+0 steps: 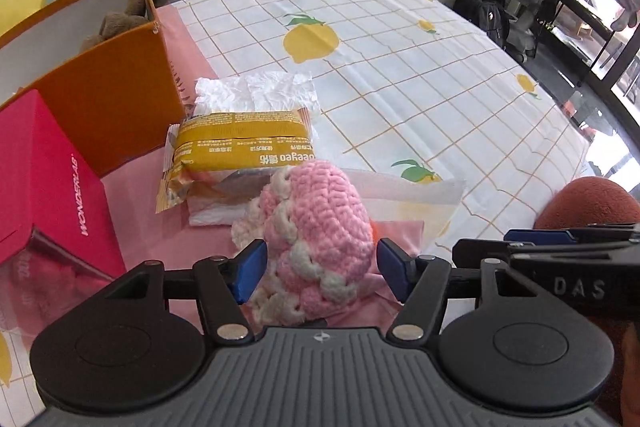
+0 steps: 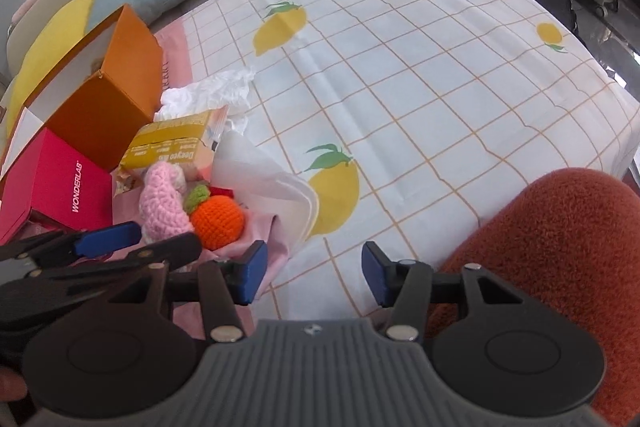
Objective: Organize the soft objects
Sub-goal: 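Grasp the pink knitted toy with the left gripper while the right gripper grasps the orange knitted fruit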
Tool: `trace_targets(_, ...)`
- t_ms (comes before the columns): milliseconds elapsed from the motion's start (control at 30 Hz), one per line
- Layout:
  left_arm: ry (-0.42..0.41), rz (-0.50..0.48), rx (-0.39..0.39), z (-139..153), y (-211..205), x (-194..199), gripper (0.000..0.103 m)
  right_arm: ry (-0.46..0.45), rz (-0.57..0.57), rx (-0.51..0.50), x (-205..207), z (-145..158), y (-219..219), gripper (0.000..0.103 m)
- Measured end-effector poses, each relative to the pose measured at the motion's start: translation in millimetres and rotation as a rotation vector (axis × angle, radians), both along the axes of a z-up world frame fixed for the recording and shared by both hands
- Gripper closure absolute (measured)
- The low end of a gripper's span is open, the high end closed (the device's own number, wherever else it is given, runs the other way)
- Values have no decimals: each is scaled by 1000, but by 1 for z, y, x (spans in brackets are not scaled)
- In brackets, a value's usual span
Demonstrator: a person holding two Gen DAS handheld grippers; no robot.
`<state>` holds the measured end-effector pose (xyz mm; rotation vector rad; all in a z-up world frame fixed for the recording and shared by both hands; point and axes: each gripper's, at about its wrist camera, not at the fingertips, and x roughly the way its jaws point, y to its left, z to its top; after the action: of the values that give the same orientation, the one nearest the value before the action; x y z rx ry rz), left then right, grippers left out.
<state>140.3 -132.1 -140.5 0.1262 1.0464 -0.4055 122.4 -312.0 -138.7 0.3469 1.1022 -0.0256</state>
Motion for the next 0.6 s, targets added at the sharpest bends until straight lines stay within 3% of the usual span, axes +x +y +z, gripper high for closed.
trace_targets(67, -4, 6, 22, -3, 0, 2, 44, -6, 22, -14, 0, 0, 4, 51)
trace_targets(167, -9, 19, -12, -1, 7, 3, 58, -17, 55, -36, 1, 1, 10, 51)
trace_targets(267, -10, 39, -46, 1, 18, 3, 66, -42, 80, -59, -1, 4, 15, 51)
trace_targets(433, -4, 112, -117, 11, 43, -4, 69, -131, 137, -99, -7, 18, 27, 51)
trace_targets(600, -19, 170, -132, 24, 67, -19, 69, -252, 235, -46, -12, 30, 42, 51)
